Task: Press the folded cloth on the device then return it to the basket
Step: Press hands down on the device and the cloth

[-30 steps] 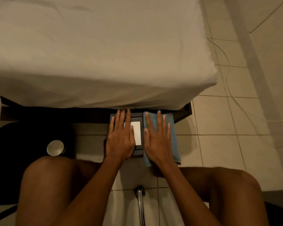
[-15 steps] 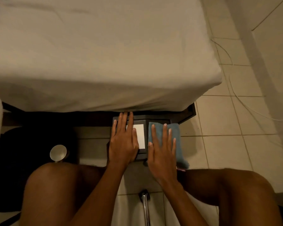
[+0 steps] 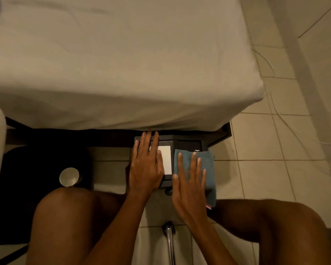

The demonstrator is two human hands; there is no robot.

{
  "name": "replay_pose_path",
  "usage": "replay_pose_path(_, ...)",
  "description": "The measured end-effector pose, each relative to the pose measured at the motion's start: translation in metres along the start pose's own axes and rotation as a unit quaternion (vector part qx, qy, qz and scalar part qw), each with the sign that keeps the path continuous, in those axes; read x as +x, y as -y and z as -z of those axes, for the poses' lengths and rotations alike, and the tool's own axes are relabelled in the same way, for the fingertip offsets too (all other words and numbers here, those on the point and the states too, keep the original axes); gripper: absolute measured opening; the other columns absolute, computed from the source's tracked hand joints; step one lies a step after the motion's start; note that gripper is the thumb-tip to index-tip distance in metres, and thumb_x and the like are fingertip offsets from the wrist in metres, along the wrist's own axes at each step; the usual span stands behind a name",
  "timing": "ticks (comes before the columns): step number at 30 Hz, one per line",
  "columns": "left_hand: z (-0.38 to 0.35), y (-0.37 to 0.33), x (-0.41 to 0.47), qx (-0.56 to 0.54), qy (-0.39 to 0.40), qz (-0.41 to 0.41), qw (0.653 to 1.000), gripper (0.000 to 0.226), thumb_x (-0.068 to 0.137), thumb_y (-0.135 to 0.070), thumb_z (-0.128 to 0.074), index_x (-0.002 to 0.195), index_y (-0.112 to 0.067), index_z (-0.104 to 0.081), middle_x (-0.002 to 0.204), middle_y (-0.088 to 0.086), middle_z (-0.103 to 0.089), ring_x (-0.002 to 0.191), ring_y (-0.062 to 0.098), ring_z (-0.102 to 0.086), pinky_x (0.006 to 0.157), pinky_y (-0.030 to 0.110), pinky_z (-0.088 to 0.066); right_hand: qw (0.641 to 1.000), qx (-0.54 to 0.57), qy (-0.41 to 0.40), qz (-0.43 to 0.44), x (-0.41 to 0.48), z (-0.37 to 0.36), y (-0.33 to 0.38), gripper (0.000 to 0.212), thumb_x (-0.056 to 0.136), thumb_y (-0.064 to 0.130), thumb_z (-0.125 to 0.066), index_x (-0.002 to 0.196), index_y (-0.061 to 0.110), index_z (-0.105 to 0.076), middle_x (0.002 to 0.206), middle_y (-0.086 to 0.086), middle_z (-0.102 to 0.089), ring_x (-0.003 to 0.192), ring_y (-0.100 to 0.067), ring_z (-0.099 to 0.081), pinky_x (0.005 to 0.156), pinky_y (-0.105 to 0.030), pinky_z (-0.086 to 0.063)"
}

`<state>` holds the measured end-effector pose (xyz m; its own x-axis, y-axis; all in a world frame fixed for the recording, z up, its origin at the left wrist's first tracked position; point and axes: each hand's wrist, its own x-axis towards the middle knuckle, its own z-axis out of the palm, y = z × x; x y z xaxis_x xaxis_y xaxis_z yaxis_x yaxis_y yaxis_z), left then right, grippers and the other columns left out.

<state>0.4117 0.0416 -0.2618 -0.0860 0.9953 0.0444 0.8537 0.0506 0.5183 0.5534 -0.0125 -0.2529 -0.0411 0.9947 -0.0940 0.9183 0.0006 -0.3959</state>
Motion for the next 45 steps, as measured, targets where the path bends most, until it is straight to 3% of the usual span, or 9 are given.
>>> replay_pose_path(4,0.001,0.000,-0.001,0.011,0.000,-0.004,1.000,0.056,0.103,-0.032,-0.024,0.157,-0.017,-0.022,0.164,0.006,-0.021,0.154,0.016,-0.009,0.126,0.035,-0.004,0.997,0.067,0.040,-0.015,0.020,0.022,-0.013,0.061,0.098,0.052,-0.011,0.157,0.035,-0.008,0.167,-0.004,0.004,0.153,-0.020,0.007,0.124,-0.049,0.003)
replay_pose_path(11,0.003,-0.001,0.001,0.011,0.004,0.000,1.000,0.056,0.103,-0.032,-0.024,0.157,-0.018,-0.020,0.164,0.007,-0.020,0.154,0.016,-0.008,0.125,0.029,0.005,0.999,-0.046,0.008,-0.028,0.021,0.007,-0.011,0.063,0.101,0.044,-0.022,0.159,0.027,-0.006,0.167,-0.011,-0.001,0.153,-0.028,0.002,0.122,-0.055,-0.003)
replay_pose_path(16,0.003,0.002,-0.002,-0.037,-0.009,0.006,0.999,0.055,0.103,-0.033,-0.026,0.156,-0.019,-0.027,0.164,0.002,-0.021,0.154,0.011,-0.007,0.126,0.031,-0.002,0.999,-0.039,-0.008,-0.026,0.013,0.002,-0.004,0.063,0.102,0.049,-0.016,0.159,0.028,-0.004,0.167,-0.011,0.000,0.154,-0.027,0.001,0.123,-0.053,-0.005)
replay_pose_path(22,0.001,0.001,-0.001,-0.022,-0.004,0.003,1.000,0.056,0.102,-0.034,-0.026,0.155,-0.016,-0.026,0.164,0.007,-0.021,0.153,0.012,-0.004,0.123,0.024,0.010,0.999,-0.045,0.017,-0.007,0.019,0.006,-0.013,0.065,0.101,0.056,-0.009,0.159,0.031,0.002,0.167,-0.007,0.005,0.154,-0.022,0.007,0.124,-0.048,-0.001)
replay_pose_path(29,-0.001,-0.004,0.000,0.061,-0.002,-0.005,0.998,0.059,0.101,-0.037,-0.025,0.155,-0.012,-0.024,0.162,0.015,-0.025,0.153,0.023,-0.013,0.124,0.039,0.002,0.996,-0.070,-0.023,-0.048,0.020,-0.006,-0.007,0.063,0.101,0.045,-0.029,0.158,0.021,-0.019,0.164,-0.014,-0.019,0.151,-0.029,-0.019,0.122,-0.046,-0.003)
replay_pose_path(36,-0.007,-0.004,0.000,0.039,-0.006,-0.003,0.999,0.060,0.102,-0.036,-0.020,0.157,-0.012,-0.017,0.163,0.016,-0.020,0.153,0.025,-0.012,0.124,0.042,-0.006,0.998,0.013,-0.063,0.027,0.010,-0.006,-0.025,0.056,0.100,0.038,-0.041,0.155,0.030,-0.029,0.162,-0.009,-0.022,0.151,-0.029,-0.016,0.120,-0.051,-0.018)
replay_pose_path(39,-0.008,-0.003,-0.001,0.040,-0.004,-0.003,0.999,0.060,0.102,-0.033,-0.021,0.157,-0.013,-0.015,0.164,0.015,-0.018,0.153,0.023,-0.010,0.125,0.040,-0.005,0.994,0.071,-0.085,-0.015,-0.001,-0.003,-0.026,0.057,0.101,0.044,-0.034,0.155,0.044,-0.013,0.160,-0.003,-0.019,0.149,-0.015,-0.006,0.117,-0.051,-0.019)
replay_pose_path(43,-0.009,-0.002,-0.001,0.030,-0.004,0.002,1.000,0.060,0.101,-0.035,-0.020,0.158,-0.015,-0.013,0.164,0.013,-0.015,0.153,0.022,-0.008,0.125,0.035,0.002,0.998,0.020,-0.059,0.001,0.004,-0.007,-0.029,0.057,0.104,0.051,-0.018,0.156,0.026,-0.020,0.163,-0.006,-0.017,0.151,-0.023,-0.016,0.122,-0.045,-0.012)
replay_pose_path(45,-0.008,-0.003,-0.002,0.033,-0.003,0.000,0.999,0.060,0.101,-0.035,-0.021,0.158,-0.015,-0.013,0.165,0.013,-0.015,0.153,0.022,-0.008,0.125,0.036,0.002,0.998,0.012,-0.054,-0.008,0.008,-0.004,-0.029,0.059,0.104,0.053,-0.015,0.157,0.026,-0.018,0.164,-0.006,-0.016,0.151,-0.022,-0.015,0.122,-0.040,-0.008)
